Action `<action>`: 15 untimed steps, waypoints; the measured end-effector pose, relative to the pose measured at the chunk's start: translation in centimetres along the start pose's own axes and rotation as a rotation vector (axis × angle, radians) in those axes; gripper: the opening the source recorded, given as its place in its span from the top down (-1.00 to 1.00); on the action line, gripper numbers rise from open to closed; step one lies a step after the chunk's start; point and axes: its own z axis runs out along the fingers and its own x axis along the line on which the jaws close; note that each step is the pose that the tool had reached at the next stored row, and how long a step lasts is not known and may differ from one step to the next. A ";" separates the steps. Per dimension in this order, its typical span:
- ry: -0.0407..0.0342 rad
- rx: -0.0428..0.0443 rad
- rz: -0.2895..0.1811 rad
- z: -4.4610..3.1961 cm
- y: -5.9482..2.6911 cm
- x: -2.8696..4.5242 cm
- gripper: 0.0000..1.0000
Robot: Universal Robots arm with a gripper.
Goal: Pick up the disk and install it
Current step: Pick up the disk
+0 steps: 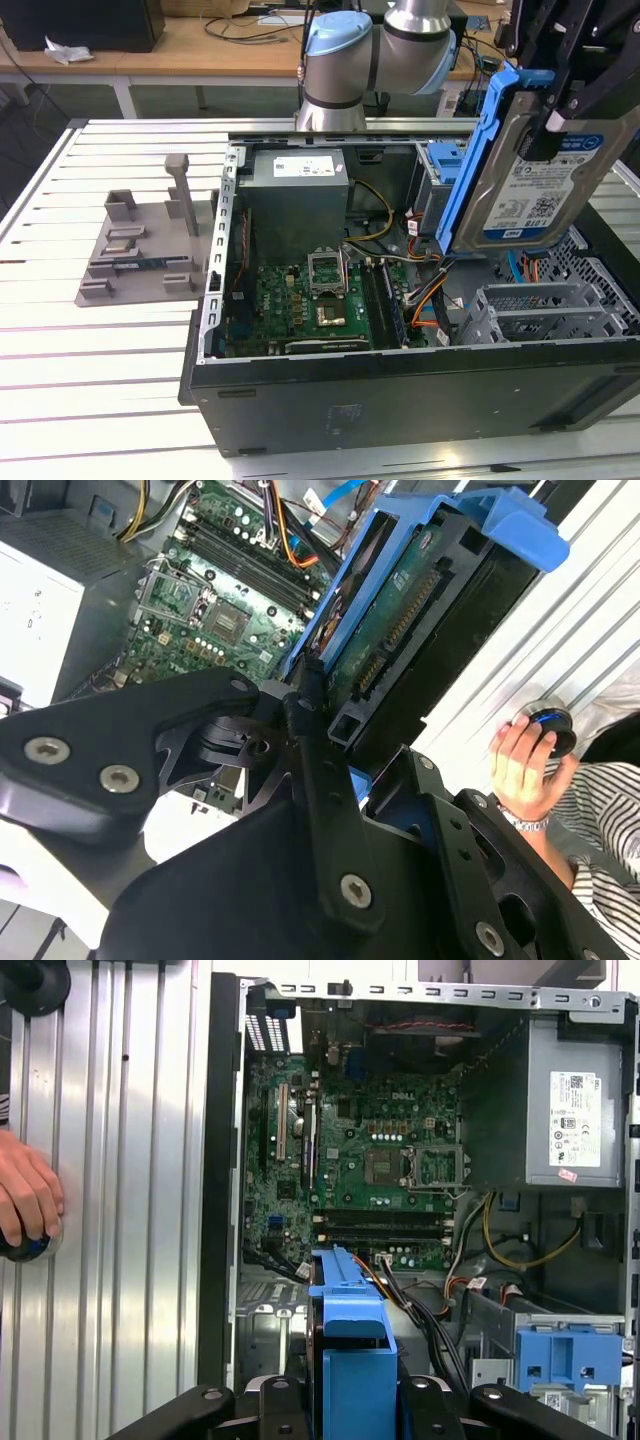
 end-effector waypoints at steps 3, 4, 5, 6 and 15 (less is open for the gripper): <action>-0.0001 0.0000 0.000 0.11 -0.37 0.07 0.27; -0.0001 0.0000 0.000 0.14 -0.48 0.16 0.27; -0.0002 0.0000 0.000 0.18 -0.57 0.26 0.27; -0.0001 -0.0001 0.000 0.20 -0.67 0.35 0.27; -0.0001 -0.0011 0.000 0.60 -2.82 0.58 0.27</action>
